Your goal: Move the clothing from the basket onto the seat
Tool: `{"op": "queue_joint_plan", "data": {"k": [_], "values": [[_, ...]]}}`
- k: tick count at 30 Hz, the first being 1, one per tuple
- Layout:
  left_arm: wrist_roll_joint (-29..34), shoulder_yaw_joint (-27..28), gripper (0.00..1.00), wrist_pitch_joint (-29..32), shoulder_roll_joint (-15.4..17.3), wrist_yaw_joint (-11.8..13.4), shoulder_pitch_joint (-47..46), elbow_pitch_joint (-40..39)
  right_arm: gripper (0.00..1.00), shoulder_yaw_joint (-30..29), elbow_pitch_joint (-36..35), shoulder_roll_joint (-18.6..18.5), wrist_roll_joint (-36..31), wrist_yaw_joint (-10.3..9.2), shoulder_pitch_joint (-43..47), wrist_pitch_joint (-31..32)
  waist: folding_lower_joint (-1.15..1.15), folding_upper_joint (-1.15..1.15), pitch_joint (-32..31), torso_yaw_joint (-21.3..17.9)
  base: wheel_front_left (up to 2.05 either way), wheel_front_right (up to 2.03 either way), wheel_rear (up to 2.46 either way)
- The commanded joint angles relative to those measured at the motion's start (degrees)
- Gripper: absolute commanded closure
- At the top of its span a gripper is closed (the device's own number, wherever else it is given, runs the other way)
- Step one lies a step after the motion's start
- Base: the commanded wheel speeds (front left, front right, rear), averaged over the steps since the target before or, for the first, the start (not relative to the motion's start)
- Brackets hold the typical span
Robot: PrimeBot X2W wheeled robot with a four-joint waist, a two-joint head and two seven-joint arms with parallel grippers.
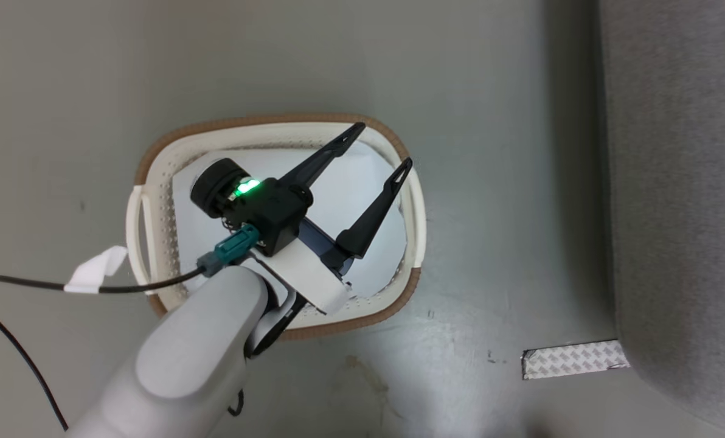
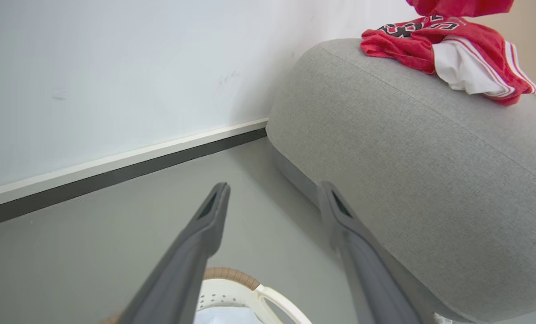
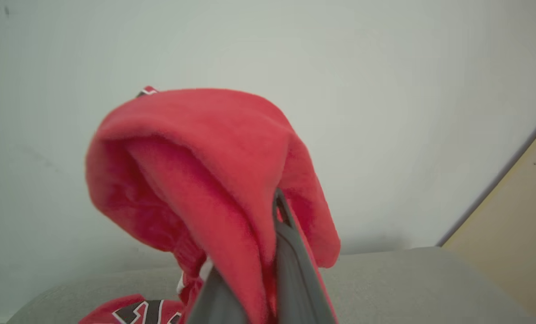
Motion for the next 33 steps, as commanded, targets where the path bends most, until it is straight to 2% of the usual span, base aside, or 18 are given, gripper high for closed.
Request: {"op": "queue_joint_plan", "data": {"k": [1,4,8,9,10,11,15,19,23,24,26,28,33], "values": [[1.2,0.6,0.00,0.0,0.3,0.1,0.8,-0.6,1.00,-0.9,2.7,0.2,-1.5,-0.14,-0.8,-0.3,-0.02,0.00,1.7,1.5,0.00,0.00,0.00],[1.8,1.5,0.00,0.0,0.4,0.2,1.8,-1.6,1.00,-3.5,9.1,2.3,-3.6,-0.15,-1.1,-2.1,-0.02,0.00,2.6,2.0,0.00,0.00,0.00],[2.4,2.5,0.00,0.0,0.0,0.3,2.9,-2.2,1.00,-5.7,17.5,7.0,-7.0,-0.15,0.2,-6.0,-0.02,0.00,2.6,2.3,0.00,0.00,0.00],[2.5,2.7,0.00,0.0,-0.1,0.3,3.1,-2.2,0.63,-6.0,18.9,7.9,-7.7,-0.15,0.2,-7.0,-0.02,0.00,2.4,2.3,0.00,0.00,0.00],[2.6,3.0,0.00,0.0,-0.2,0.3,3.3,-2.4,0.04,-6.3,20.3,9.0,-8.2,-0.15,0.2,-7.8,-0.02,0.00,2.1,2.1,0.00,0.00,0.00],[2.7,3.3,0.00,0.0,-0.2,0.4,3.6,-2.5,0.00,-6.1,21.3,10.1,-8.6,-0.15,0.4,-8.6,-0.02,0.00,1.8,1.9,0.00,0.00,0.00],[3.0,4.6,0.00,0.0,0.0,0.3,4.9,-2.5,0.00,-3.6,21.5,14.0,-10.2,-0.14,2.6,-10.6,-0.02,0.00,-0.8,0.5,0.00,0.00,0.00],[2.7,5.7,0.00,0.0,-0.6,-0.1,6.9,-2.5,0.00,0.1,17.5,16.4,-10.2,-0.15,7.6,-11.4,-0.02,0.00,-5.0,-0.9,0.00,0.00,0.00],[2.0,7.0,0.00,0.0,-1.4,-0.4,9.9,-2.3,0.00,0.5,8.7,19.2,-10.1,-0.15,16.0,-11.3,-0.02,0.00,-10.4,-2.0,0.00,0.00,0.00],[2.0,7.0,0.00,0.0,-1.4,-0.4,9.9,-2.3,0.00,0.5,8.7,19.2,-10.1,-0.15,16.0,-11.3,-0.02,0.00,-10.4,-2.0,0.00,0.00,0.00],[1.6,8.1,0.00,0.0,-2.1,-0.8,13.1,-2.1,0.00,0.3,1.1,22.0,-11.7,-0.15,23.9,-11.4,-0.02,0.00,-15.3,-2.6,0.00,0.00,0.00],[1.4,8.3,0.00,0.0,-2.5,-0.9,14.2,-2.1,0.00,0.3,-1.2,22.8,-12.3,-0.15,26.6,-11.4,-0.02,0.00,-17.0,-2.6,0.00,0.00,0.00],[0.9,10.2,0.00,0.0,-4.0,-1.3,19.9,-2.9,0.00,0.3,-10.5,27.9,-16.2,-0.15,39.0,-11.4,-0.02,0.00,-24.8,-2.2,0.00,0.00,0.00]]}}
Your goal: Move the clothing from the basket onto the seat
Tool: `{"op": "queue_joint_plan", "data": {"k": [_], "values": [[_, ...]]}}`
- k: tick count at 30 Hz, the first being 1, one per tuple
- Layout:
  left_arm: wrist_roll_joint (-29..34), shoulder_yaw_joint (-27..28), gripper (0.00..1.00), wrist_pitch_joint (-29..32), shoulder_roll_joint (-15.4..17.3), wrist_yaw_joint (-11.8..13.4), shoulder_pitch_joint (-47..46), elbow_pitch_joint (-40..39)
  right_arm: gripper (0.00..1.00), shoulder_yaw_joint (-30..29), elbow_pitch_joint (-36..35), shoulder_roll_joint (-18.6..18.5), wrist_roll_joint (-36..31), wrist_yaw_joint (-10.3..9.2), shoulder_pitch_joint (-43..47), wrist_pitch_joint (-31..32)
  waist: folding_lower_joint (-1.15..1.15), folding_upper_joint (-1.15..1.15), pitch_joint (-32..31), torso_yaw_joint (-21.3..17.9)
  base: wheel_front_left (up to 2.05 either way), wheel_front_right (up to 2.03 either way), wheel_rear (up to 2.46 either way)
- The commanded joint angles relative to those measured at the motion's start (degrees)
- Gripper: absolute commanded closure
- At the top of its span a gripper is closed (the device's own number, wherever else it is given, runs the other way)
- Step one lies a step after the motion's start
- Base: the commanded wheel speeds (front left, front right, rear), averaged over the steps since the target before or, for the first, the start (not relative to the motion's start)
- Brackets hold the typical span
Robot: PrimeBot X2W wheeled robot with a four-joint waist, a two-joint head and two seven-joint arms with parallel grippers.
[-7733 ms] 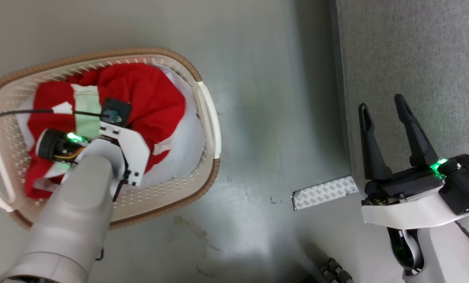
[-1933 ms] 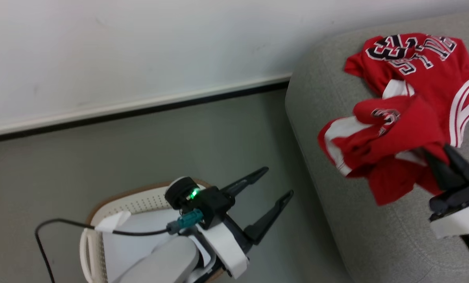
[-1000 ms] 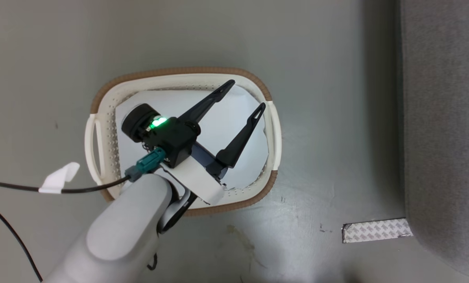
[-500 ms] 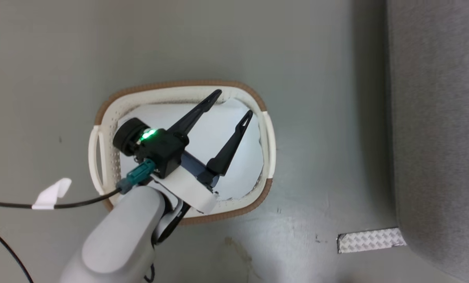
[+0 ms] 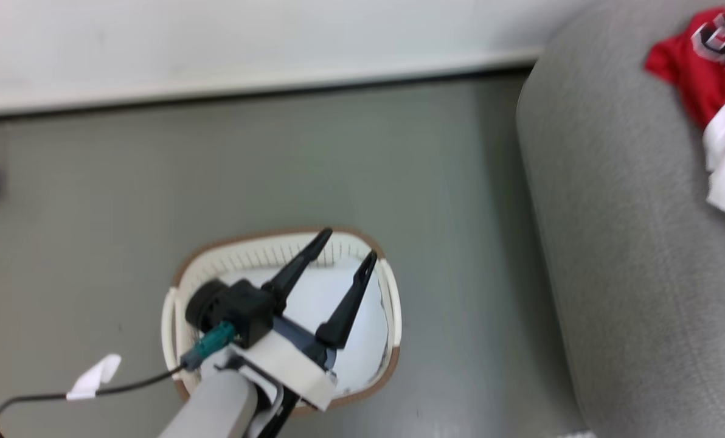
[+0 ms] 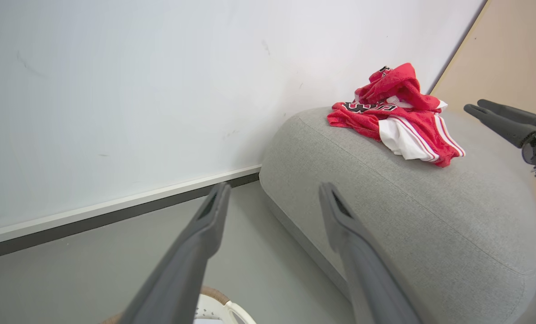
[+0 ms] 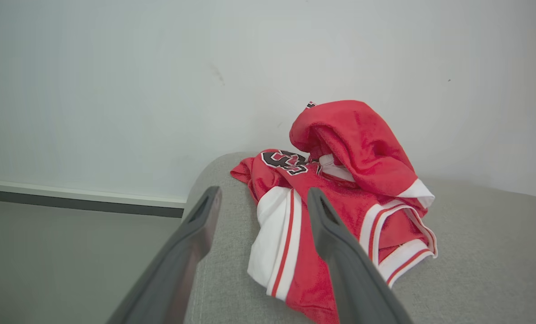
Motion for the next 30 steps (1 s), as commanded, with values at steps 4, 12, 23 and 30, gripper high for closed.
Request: {"op": "queue_joint_plan", "data": {"k": [4,12,23,30], "values": [[-1.1,2.0,0.00,0.0,-1.1,-0.3,5.1,-0.4,0.00,0.2,-5.3,3.2,-3.3,-0.15,7.9,-0.2,0.02,0.00,-10.8,0.9,0.00,0.00,0.00],[-0.7,8.6,0.00,0.0,-2.9,-0.4,14.9,0.2,0.00,0.2,-13.7,9.1,-5.6,-0.14,21.0,-0.2,0.02,0.00,-19.6,5.2,0.00,0.00,0.00],[3.0,21.6,0.00,0.0,-3.8,0.8,24.6,0.9,0.00,0.0,-15.6,15.2,-9.5,-0.15,29.7,-0.2,0.02,0.00,-23.8,11.0,0.00,0.00,0.00],[5.4,28.3,0.00,0.0,-5.5,1.6,26.7,2.6,0.00,3.2,-12.5,16.7,-8.3,-0.15,31.3,-0.2,0.02,0.00,-25.0,12.3,0.00,0.00,0.00]]}}
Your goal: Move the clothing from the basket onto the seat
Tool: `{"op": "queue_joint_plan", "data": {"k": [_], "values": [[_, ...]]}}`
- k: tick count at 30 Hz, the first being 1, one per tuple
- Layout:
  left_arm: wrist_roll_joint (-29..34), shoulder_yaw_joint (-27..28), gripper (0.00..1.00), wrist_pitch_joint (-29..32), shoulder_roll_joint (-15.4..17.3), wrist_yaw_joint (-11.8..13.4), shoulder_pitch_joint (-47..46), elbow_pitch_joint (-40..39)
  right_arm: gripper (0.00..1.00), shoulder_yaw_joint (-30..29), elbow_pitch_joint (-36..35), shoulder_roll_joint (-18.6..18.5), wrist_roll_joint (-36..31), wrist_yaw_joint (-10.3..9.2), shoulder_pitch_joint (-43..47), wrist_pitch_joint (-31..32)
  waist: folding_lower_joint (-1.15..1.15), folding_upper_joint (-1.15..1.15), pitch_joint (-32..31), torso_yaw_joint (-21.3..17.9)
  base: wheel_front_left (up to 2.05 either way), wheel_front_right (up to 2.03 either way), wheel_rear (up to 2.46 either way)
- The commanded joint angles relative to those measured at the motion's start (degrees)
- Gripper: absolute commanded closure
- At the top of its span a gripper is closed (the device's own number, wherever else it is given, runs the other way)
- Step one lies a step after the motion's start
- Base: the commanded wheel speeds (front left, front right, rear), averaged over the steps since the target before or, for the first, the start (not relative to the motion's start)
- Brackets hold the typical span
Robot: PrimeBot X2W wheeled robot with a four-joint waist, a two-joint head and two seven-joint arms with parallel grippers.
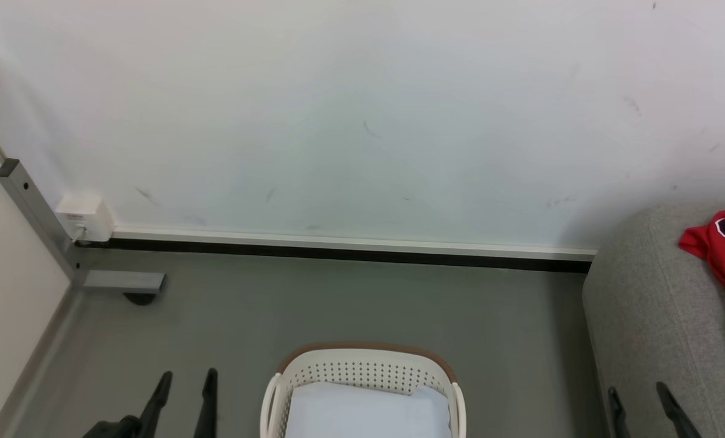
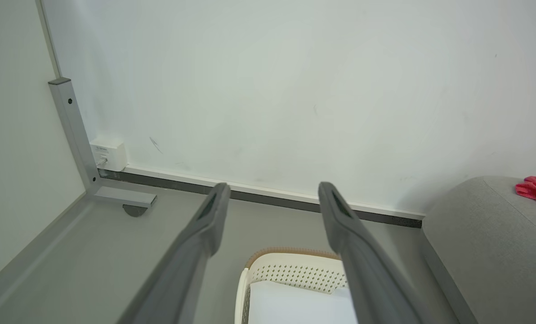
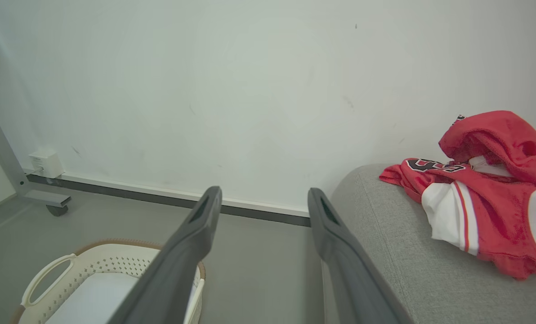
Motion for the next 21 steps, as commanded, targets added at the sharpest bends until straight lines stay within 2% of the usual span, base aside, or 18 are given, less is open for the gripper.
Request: {"op": "queue_joint_plan", "data": {"k": [1,14,15,18,21], "values": [[1.0,1.0,0.00,0.0,-0.2,0.1,0.7,0.1,0.00,0.2,0.6,0.1,0.3,-0.14,0.8,-0.2,0.01,0.00,-0.1,0.2,0.00,0.00,0.00],[3.1,4.3,0.00,0.0,-2.4,-1.6,0.9,1.5,0.00,1.7,2.6,0.5,1.2,-0.15,0.1,-0.2,0.01,0.00,-0.1,0.1,0.00,0.00,0.00],[3.0,4.2,1.00,0.0,-2.5,-1.4,0.4,1.5,1.00,1.8,2.6,0.5,1.1,0.00,0.0,0.0,0.01,0.00,-0.1,0.1,0.00,0.00,0.00],[2.7,4.1,1.00,0.2,-2.8,-1.4,0.7,3.0,1.00,2.0,3.8,0.6,1.3,0.00,0.2,0.2,0.01,0.00,-0.1,0.2,0.00,0.00,0.00],[-0.5,4.8,1.00,1.5,-2.9,-1.5,-0.1,3.3,1.00,1.8,3.8,0.6,5.0,0.00,-0.4,1.0,0.01,0.00,-0.1,0.1,0.00,0.00,0.00]]}}
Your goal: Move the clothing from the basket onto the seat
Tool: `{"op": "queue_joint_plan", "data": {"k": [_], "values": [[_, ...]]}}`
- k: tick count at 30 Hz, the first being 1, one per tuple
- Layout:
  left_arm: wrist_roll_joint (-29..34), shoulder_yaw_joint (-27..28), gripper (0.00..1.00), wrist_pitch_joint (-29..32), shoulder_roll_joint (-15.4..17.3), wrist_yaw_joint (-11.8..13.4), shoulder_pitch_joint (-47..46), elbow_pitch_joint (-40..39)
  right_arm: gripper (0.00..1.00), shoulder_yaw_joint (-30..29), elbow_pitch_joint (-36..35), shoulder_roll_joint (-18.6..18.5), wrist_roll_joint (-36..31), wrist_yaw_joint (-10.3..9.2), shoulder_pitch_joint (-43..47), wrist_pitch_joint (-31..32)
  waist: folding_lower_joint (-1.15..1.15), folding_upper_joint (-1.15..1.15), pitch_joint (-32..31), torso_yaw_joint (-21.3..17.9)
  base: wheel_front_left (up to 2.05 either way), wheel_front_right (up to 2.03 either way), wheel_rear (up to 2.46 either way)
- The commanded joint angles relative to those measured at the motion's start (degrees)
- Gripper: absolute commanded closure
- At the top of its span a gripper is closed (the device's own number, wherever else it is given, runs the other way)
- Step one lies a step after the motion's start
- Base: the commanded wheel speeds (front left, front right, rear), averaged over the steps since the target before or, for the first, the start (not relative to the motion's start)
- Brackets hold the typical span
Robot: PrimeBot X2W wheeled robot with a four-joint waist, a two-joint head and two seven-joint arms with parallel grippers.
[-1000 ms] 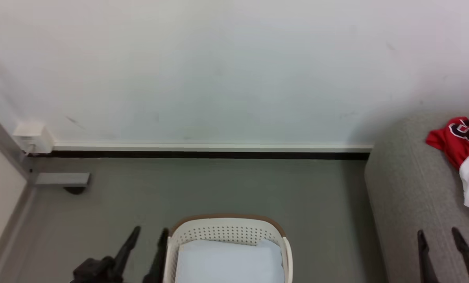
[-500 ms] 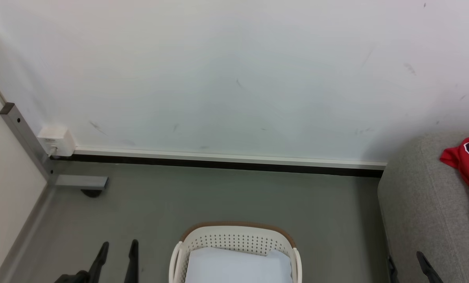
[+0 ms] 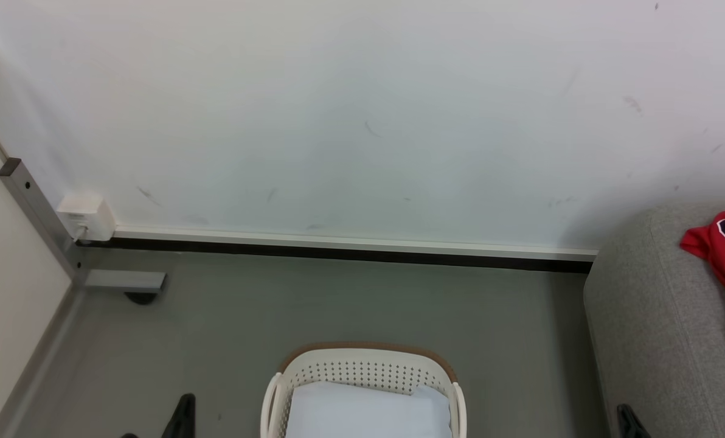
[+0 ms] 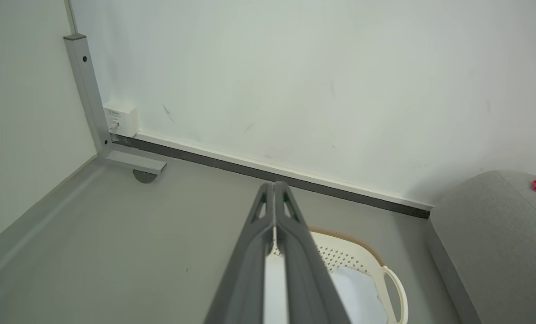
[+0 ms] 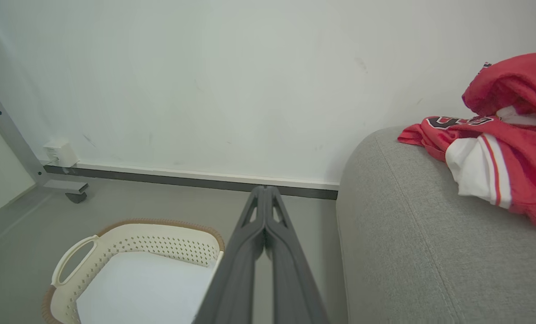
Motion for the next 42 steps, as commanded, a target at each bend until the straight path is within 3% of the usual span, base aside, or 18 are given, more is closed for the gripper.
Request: {"op": "queue_joint_plan", "data": {"k": [1,22,42], "values": [[-3.2,0.7,1.00,0.8,0.3,-0.1,-1.3,-0.6,1.00,-0.3,-0.8,-0.2,3.3,0.00,-0.9,0.5,0.00,0.00,0.0,0.0,0.00,0.00,0.00],[-24.2,1.5,1.00,5.9,0.2,-0.3,-2.9,-2.3,1.00,-1.8,-0.9,-0.4,25.5,-0.03,-4.3,6.0,0.00,0.00,0.4,-0.4,0.00,0.00,0.00],[-39.0,2.5,1.00,9.9,0.1,-0.5,-4.4,-3.1,1.00,-3.0,-0.9,-0.5,41.5,-0.05,-6.7,9.9,0.00,0.00,0.7,-0.8,0.00,0.00,0.00]]}}
